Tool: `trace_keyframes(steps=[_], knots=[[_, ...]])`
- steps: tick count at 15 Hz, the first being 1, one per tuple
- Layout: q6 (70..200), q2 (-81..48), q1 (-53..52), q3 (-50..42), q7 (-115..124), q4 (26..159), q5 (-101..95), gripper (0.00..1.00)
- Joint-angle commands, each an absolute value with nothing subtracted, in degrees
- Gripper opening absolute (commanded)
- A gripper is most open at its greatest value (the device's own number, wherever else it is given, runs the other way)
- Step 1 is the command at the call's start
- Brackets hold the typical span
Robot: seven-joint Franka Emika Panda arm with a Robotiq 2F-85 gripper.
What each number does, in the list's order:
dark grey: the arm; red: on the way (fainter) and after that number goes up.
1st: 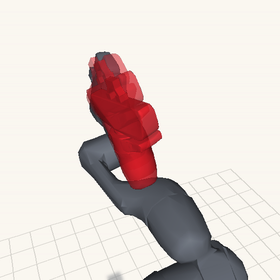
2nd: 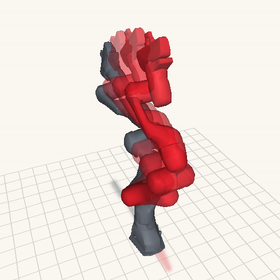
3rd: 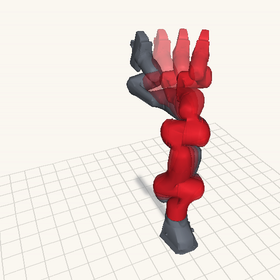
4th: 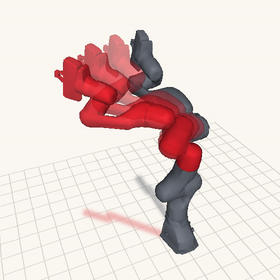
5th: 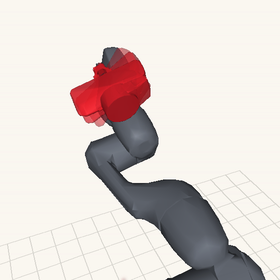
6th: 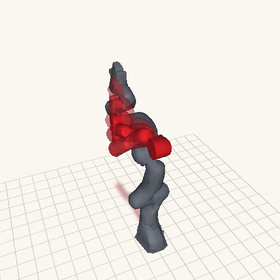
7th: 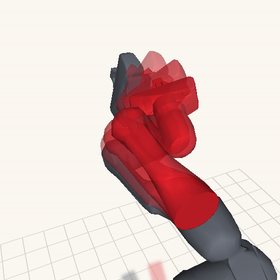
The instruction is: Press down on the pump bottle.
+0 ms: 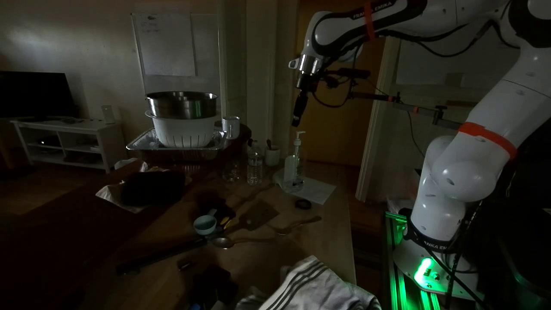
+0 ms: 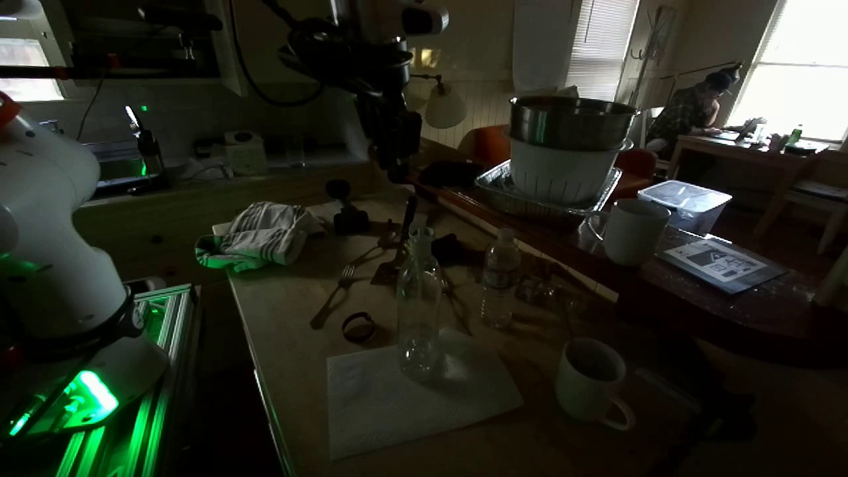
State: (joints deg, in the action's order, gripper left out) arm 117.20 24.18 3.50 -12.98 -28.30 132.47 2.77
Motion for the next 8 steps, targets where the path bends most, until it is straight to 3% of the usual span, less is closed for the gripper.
trace_keyframes(steps=[1, 8], knots=[[116.84, 24.19, 3.31, -13.06, -28.56, 132.36, 2.81, 0.53], [116.72, 24.38, 3.26, -13.19, -29.23, 132.37, 2.85, 0.56]])
